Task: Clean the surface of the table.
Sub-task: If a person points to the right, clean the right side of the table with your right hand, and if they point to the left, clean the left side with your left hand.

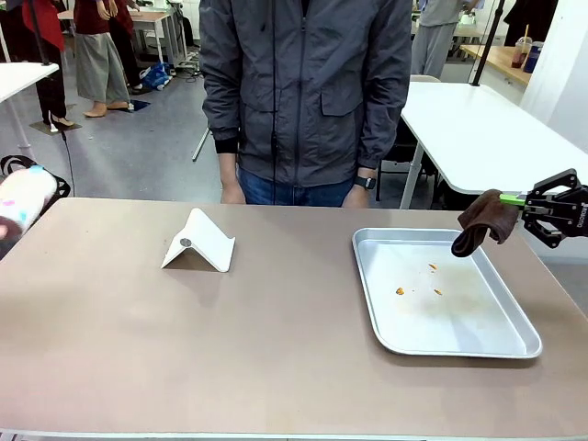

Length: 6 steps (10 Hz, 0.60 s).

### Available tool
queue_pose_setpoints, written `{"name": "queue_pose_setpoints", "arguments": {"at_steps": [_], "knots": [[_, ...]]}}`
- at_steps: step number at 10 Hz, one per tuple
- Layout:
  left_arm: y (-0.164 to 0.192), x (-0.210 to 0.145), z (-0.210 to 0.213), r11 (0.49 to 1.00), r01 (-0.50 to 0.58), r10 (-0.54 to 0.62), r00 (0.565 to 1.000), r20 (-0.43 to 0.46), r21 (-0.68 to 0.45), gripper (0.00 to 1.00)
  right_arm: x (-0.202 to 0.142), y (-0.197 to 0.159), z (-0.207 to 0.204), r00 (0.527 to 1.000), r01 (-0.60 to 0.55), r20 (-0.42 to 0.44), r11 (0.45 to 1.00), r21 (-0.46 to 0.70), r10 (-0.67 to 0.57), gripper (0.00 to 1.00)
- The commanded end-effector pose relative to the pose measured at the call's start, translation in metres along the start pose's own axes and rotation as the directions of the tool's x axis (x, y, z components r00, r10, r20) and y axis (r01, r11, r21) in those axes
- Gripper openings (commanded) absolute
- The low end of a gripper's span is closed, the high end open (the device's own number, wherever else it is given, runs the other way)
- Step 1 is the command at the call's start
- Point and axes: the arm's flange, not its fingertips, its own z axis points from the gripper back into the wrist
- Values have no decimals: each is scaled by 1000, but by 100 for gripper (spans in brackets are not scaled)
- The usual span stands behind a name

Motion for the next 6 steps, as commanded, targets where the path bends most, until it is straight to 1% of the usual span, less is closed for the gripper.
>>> {"name": "queue_pose_setpoints", "arguments": {"at_steps": [1, 3, 4, 6], "knots": [[4, -19, 9, 999, -34, 34, 999, 0, -4, 22, -2, 4, 0, 1000, -7, -4, 1000, 7, 8, 0], [16, -28, 13, 998, -66, 66, 997, 39, 17, 22, -2, 4, 0, 1000, -7, -4, 1000, 7, 8, 0], [16, -22, -2, 998, -57, 57, 998, -5, -2, 22, -2, 4, 0, 1000, -7, -4, 1000, 7, 8, 0], [16, -22, -2, 998, -57, 57, 998, -5, -2, 22, -2, 4, 0, 1000, -7, -4, 1000, 7, 8, 0]]}}
